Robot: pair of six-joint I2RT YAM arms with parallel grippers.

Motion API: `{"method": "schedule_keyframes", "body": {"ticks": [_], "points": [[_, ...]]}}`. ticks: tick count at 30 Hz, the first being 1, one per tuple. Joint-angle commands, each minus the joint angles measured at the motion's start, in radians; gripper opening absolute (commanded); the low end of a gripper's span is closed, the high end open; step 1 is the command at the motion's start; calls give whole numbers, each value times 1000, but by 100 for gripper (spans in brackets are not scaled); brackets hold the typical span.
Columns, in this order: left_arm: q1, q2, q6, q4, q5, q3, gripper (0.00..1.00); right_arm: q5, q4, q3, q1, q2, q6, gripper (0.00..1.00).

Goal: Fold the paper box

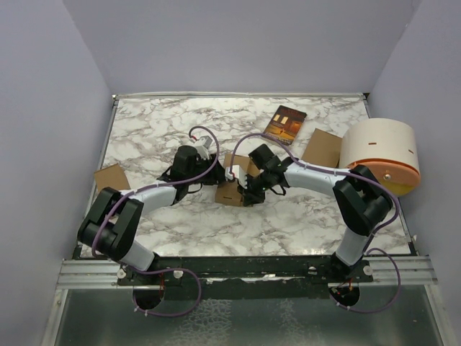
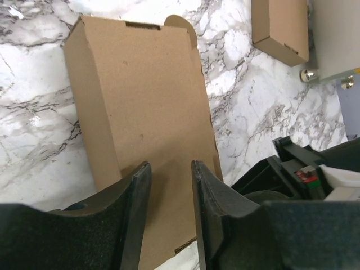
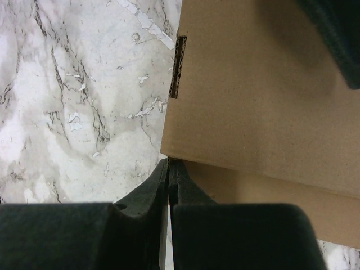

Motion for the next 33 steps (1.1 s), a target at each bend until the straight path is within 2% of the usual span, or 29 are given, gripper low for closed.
{"method": "schedule_keyframes", "body": {"ticks": [1,4,9,13,15,23,33], "points": [[0,-79,39,-117,-60,51,40,20,4,22,11,27,2,2],[1,-113,72,-175,-104,50,43,20,3,21,11,31,0,2],[16,-150,99,-204,-142,2,57,21,4,21,11,33,-1,3],[25,-120,105,-208,-135,-10,57,21,1,25,11,33,-1,3],[25,-97,100,-196,-116,-13,56,21,0,26,11,33,-2,3],[22,-30,45,-102,-17,-47,35,15,-3,41,11,26,1,3],[9,-14,24,-91,-24,-72,33,-24,2,31,11,-20,-17,4]]}}
